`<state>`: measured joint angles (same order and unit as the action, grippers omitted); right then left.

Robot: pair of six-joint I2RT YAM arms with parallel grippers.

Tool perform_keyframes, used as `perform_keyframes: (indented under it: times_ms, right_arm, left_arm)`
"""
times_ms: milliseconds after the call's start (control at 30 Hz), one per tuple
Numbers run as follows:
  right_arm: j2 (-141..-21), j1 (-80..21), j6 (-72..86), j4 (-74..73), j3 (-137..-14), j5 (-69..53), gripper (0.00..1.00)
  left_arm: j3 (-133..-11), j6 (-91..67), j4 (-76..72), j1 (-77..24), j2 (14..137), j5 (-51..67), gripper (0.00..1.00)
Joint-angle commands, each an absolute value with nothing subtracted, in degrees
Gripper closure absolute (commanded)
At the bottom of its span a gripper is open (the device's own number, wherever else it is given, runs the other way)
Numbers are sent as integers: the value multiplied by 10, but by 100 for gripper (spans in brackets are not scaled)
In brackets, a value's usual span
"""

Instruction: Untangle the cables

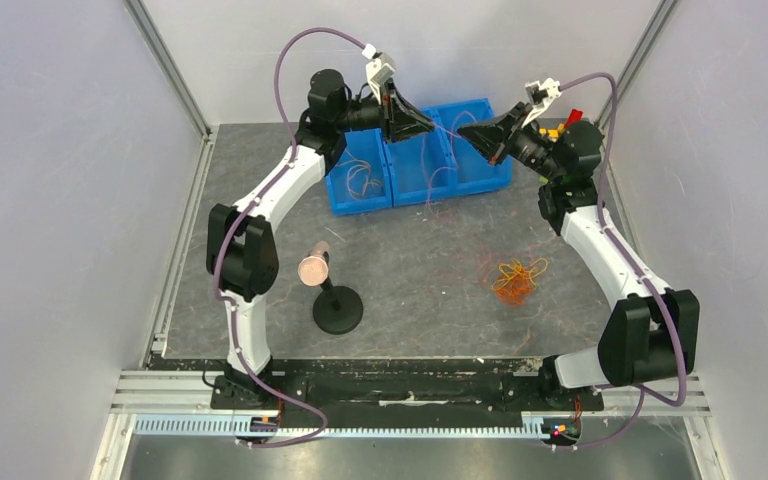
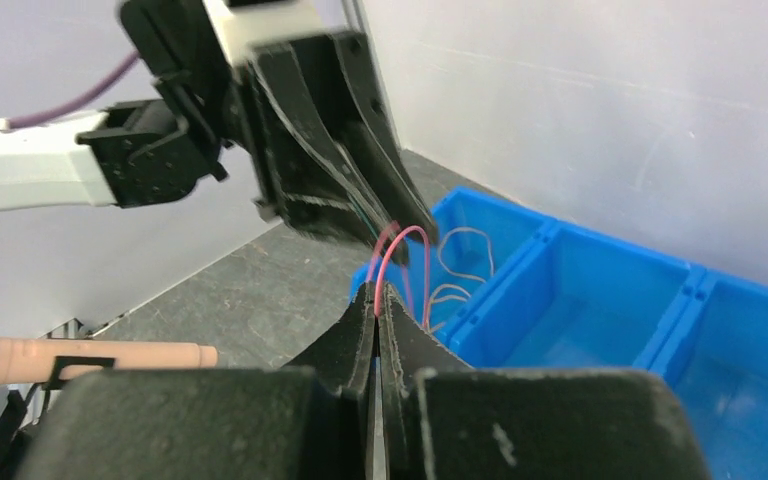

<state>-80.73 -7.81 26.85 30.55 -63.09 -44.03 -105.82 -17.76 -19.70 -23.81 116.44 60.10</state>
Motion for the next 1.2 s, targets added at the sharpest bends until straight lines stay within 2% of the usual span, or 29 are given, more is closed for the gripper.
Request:
perform_keyframes:
  times_ms: [0, 33, 100, 300, 467, 533, 600, 733, 800, 933, 967, 1000, 1033, 1067, 1167]
  right_arm:
    - [-809, -86, 302, 335, -672, -490, 100]
    - [-809, -88, 308, 340, -673, -495, 100]
    - [-809, -91, 326, 353, -671, -505, 100]
    - [-810, -97, 354, 374, -684, -514, 100]
    - [-816, -98, 396, 411, -694, -517, 100]
    - [-814, -95, 399, 413, -703, -512, 100]
    - [-817, -85, 398, 409, -718, -508, 100]
    - [-825, -59, 411, 416, -731, -508, 100]
    - [-827, -53, 416, 420, -724, -506, 100]
    - [-825, -53, 415, 426, -701, -507, 100]
    - [-824, -53, 417, 428, -698, -507, 100]
    - [-824, -53, 424, 433, -698, -506, 100]
    - [-826, -53, 432, 442, -699, -506, 100]
    - [-828, -54, 441, 450, -703, -507, 100]
    - [-832, -55, 454, 456, -715, -508, 100]
  left_arm:
    - [-1035, -51, -140, -248, 1117, 614, 53]
    - [-1036, -55, -143, -251, 1118, 616, 41]
    - [-1035, -61, -154, -255, 1118, 615, 25]
    - [-1032, -133, -209, -269, 1132, 669, 23]
    - [-1014, -164, -251, -285, 1134, 657, 22]
    - [-1013, -194, -270, -283, 1139, 658, 48]
    - [-998, -233, -311, -276, 1137, 654, 66]
    - [-973, -302, -390, -266, 1126, 650, 91]
    - [-969, -333, -424, -266, 1123, 647, 98]
    - [-975, -367, -459, -267, 1121, 635, 98]
    - [-978, -361, -449, -267, 1121, 631, 90]
    - [-979, -349, -427, -268, 1120, 625, 71]
    - [-975, -334, -418, -269, 1119, 618, 42]
    - [-967, -314, -412, -271, 1118, 612, 28]
    - [-965, -244, -347, -281, 1117, 585, 24]
